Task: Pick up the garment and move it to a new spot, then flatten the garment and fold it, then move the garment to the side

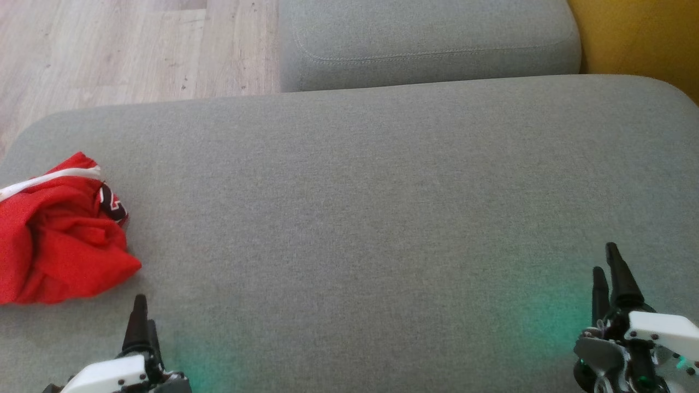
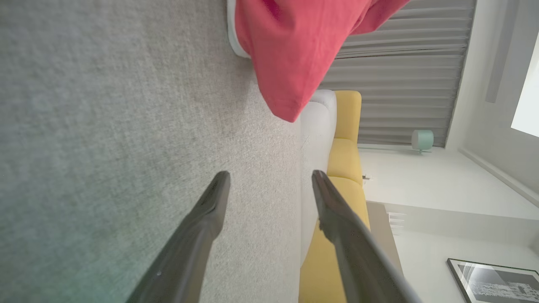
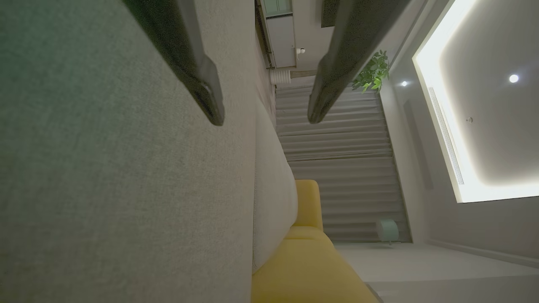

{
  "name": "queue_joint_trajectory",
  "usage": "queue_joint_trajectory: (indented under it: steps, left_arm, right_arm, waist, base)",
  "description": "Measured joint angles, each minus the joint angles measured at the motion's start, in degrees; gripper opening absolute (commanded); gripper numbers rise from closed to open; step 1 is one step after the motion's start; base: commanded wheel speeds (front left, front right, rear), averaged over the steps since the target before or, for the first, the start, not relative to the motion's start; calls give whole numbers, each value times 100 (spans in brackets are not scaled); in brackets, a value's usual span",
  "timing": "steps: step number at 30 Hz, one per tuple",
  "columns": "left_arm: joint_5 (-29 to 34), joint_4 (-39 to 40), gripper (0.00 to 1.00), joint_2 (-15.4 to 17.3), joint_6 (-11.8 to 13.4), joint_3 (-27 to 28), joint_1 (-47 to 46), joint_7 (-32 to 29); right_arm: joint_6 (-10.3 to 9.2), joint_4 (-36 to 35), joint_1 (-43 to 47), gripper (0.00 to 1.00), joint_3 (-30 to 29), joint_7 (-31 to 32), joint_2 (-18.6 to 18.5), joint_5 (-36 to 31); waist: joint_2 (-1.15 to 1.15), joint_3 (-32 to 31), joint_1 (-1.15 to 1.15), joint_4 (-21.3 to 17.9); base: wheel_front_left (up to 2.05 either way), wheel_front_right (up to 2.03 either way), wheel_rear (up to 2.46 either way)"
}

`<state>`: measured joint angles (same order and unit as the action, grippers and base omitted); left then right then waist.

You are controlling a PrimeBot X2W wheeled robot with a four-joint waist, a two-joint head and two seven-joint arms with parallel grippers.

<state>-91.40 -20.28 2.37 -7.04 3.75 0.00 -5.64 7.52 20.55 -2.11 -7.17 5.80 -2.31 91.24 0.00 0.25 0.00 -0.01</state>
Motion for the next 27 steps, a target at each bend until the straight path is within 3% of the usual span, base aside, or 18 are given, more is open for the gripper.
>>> queue_joint_trajectory:
  steps: [27]
  left_arm:
    - [2092,159,100,45,-1,-14,-93,431]
  right_arm:
    - [0,220,-346,100,560,-446,-146,-1828]
  waist:
    - [0,37,0,-69]
  base:
    - [0,0,0]
